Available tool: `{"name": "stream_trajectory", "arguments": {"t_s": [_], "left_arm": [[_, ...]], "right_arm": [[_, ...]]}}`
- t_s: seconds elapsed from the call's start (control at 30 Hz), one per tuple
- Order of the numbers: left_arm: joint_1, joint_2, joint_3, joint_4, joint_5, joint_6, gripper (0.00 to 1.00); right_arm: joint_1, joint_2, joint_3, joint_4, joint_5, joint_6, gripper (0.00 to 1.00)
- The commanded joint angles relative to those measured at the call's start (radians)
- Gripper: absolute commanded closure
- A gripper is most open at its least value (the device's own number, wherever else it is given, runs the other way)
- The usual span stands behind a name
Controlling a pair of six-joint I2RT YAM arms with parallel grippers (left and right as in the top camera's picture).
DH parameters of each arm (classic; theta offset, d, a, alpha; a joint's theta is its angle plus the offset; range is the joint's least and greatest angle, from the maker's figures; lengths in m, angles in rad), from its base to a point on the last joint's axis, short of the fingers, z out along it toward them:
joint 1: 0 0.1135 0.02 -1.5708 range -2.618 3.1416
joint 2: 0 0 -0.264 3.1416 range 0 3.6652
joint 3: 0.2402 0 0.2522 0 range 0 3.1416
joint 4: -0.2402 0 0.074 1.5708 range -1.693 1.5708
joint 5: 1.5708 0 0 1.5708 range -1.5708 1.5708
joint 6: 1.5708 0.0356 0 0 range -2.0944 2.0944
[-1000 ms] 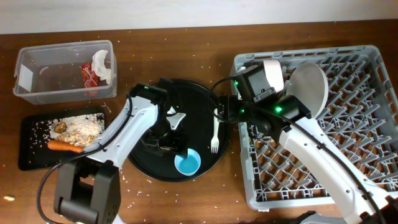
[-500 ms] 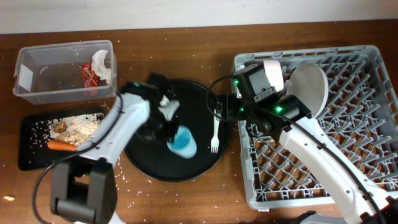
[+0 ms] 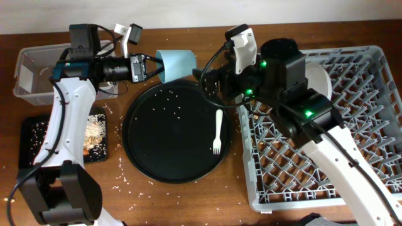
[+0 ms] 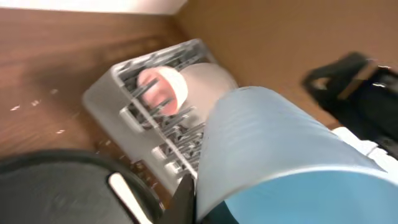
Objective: Sort waste into correct bins and load items into the dishwasher rack
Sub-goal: 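Hand the blue cup from the left gripper to the right gripper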
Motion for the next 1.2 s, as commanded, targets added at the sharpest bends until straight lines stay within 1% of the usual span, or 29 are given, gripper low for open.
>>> {"name": "stream_trajectory", "arguments": {"t_s": [0.0, 0.07, 0.1, 0.13, 0.2, 0.27, 0.4, 0.47, 0.5, 0.57, 0.63, 0.83, 1.03, 1.07, 1.1, 1.13, 1.17], "left_arm": [[0.079, -0.007, 0.01, 0.023, 0.159, 0.027, 1.0], [0.127, 0.018, 0.01, 0.042, 0.237, 0.027, 1.0], [0.145, 0.041, 0.01, 0.06, 0.301, 0.021, 1.0], [0.152, 0.074, 0.01, 0.08, 0.347, -0.021, 0.99], [0.135, 0.126, 0.01, 0.077, 0.347, -0.057, 1.0], [0.083, 0.169, 0.01, 0.077, 0.347, -0.08, 1.0], [0.008, 0.177, 0.01, 0.077, 0.347, -0.096, 1.0], [-0.019, 0.177, 0.01, 0.066, 0.347, -0.111, 1.0], [-0.028, 0.177, 0.01, 0.06, 0.347, -0.148, 1.0], [-0.031, 0.177, 0.01, 0.04, 0.347, -0.156, 0.99], [-0.032, 0.177, 0.01, 0.0, 0.348, -0.178, 1.0], [-0.047, 0.176, 0.01, -0.146, 0.348, -0.183, 1.0], [-0.105, 0.176, 0.01, -0.153, 0.347, -0.183, 0.99], [-0.107, 0.176, 0.01, -0.153, 0.347, -0.183, 1.0], [-0.108, 0.176, 0.01, -0.153, 0.347, -0.183, 0.99], [-0.107, 0.176, 0.01, -0.152, 0.347, -0.183, 1.0], [-0.107, 0.176, 0.01, -0.146, 0.347, -0.183, 1.0]], "right_arm": [[-0.15, 0.009, 0.011, 0.006, -0.36, -0.097, 0.01], [-0.25, 0.021, 0.011, 0.021, -0.507, -0.122, 0.01], [-0.291, 0.04, 0.011, 0.046, -0.58, -0.122, 0.01], [-0.309, 0.06, 0.011, 0.079, -0.644, -0.122, 0.01], [-0.292, 0.115, 0.011, 0.13, -0.712, -0.121, 0.02], [-0.243, 0.169, 0.011, 0.157, -0.716, -0.119, 0.01], [-0.161, 0.233, 0.011, 0.235, -0.708, -0.119, 0.01], [-0.155, 0.249, 0.011, 0.242, -0.671, -0.118, 0.01], [-0.158, 0.254, 0.011, 0.237, -0.658, -0.119, 0.01], [-0.161, 0.254, 0.011, 0.237, -0.638, -0.119, 0.01], [-0.161, 0.254, 0.011, 0.226, -0.594, -0.119, 0.01], [-0.159, 0.275, 0.01, 0.219, -0.58, -0.119, 0.01], [-0.115, 0.299, 0.01, 0.243, -0.583, -0.119, 0.0], [-0.112, 0.299, 0.01, 0.246, -0.583, -0.119, 0.05], [-0.111, 0.299, 0.01, 0.246, -0.584, -0.118, 0.15], [-0.111, 0.299, 0.01, 0.246, -0.585, -0.118, 0.26], [-0.111, 0.299, 0.01, 0.246, -0.605, -0.118, 0.41]]}}
